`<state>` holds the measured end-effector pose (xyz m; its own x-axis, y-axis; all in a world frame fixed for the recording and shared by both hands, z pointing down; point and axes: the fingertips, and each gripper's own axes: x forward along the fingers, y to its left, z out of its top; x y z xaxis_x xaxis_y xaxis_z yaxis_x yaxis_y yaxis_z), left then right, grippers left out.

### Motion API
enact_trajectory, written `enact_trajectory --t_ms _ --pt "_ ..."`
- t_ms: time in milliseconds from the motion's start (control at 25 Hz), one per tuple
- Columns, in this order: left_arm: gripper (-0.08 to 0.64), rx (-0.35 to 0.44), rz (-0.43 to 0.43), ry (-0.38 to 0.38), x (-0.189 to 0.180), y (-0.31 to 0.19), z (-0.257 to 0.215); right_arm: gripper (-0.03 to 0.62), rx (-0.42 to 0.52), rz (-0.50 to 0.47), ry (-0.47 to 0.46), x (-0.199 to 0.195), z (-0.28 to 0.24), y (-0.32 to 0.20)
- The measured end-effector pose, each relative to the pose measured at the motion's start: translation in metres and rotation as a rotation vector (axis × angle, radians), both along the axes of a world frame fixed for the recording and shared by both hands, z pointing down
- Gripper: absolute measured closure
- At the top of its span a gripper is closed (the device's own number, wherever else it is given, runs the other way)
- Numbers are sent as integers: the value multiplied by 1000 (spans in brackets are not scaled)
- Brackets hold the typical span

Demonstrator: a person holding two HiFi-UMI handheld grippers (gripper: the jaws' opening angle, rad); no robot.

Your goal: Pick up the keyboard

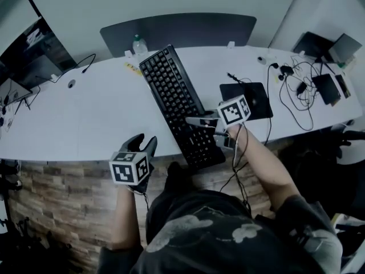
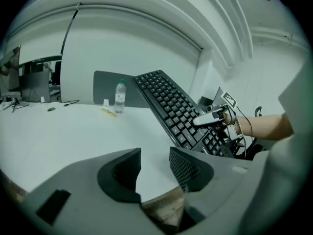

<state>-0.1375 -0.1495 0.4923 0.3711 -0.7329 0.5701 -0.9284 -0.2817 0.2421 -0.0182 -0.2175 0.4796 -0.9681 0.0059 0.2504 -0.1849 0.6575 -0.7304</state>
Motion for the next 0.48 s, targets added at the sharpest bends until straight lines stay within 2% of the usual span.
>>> enact_trajectory --t_ms 160,480 --pt "391 -3 -8 10 19 37 4 528 -21 61 -19 18 1 30" --pt "430 10 -33 25 47 104 7 526 4 118 -80 46 -8 98"
